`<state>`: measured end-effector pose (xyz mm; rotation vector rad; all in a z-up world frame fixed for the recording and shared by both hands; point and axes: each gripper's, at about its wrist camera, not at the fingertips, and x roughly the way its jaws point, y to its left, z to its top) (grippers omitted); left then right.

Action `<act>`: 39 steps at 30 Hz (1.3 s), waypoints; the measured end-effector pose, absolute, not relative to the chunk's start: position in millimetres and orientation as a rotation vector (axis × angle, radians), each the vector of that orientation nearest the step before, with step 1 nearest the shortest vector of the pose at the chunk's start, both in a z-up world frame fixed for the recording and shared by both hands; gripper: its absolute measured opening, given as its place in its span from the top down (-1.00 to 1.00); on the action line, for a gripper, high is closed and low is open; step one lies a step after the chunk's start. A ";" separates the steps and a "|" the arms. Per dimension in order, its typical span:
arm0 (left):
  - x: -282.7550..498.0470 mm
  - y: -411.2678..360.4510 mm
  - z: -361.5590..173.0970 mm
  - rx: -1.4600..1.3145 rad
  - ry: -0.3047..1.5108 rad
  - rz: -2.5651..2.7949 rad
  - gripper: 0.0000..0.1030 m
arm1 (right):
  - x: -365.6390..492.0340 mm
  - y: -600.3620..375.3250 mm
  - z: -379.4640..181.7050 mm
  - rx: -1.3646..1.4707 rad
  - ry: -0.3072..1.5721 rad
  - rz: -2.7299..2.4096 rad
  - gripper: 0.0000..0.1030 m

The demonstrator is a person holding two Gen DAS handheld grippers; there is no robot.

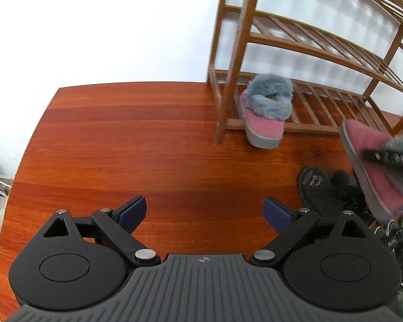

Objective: Organize scattered shoes
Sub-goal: 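Lower the second pink slipper beside the first on the shelf with the right tool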

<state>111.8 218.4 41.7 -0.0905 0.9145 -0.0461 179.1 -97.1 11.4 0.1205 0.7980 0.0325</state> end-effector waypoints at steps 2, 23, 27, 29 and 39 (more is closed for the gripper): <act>110.5 224.3 40.0 -0.089 0.920 -0.039 -0.84 | 196.0 -89.5 7.6 0.107 0.800 0.042 -0.47; 149.9 264.2 7.9 -0.050 1.023 -0.001 -0.84 | 340.8 -29.9 -51.3 -0.026 0.855 0.022 -0.47; 162.3 263.2 0.7 -0.040 1.047 -0.015 -0.84 | 356.3 -24.4 -54.7 -0.044 0.849 0.030 -0.47; 166.2 261.7 -1.9 -0.038 1.053 -0.023 -0.84 | 362.4 -23.4 -56.0 -0.045 0.846 0.036 -0.48; 166.6 254.0 -13.8 -0.047 1.090 -0.055 -0.84 | 373.0 -31.6 -61.4 -0.043 0.857 0.053 -0.58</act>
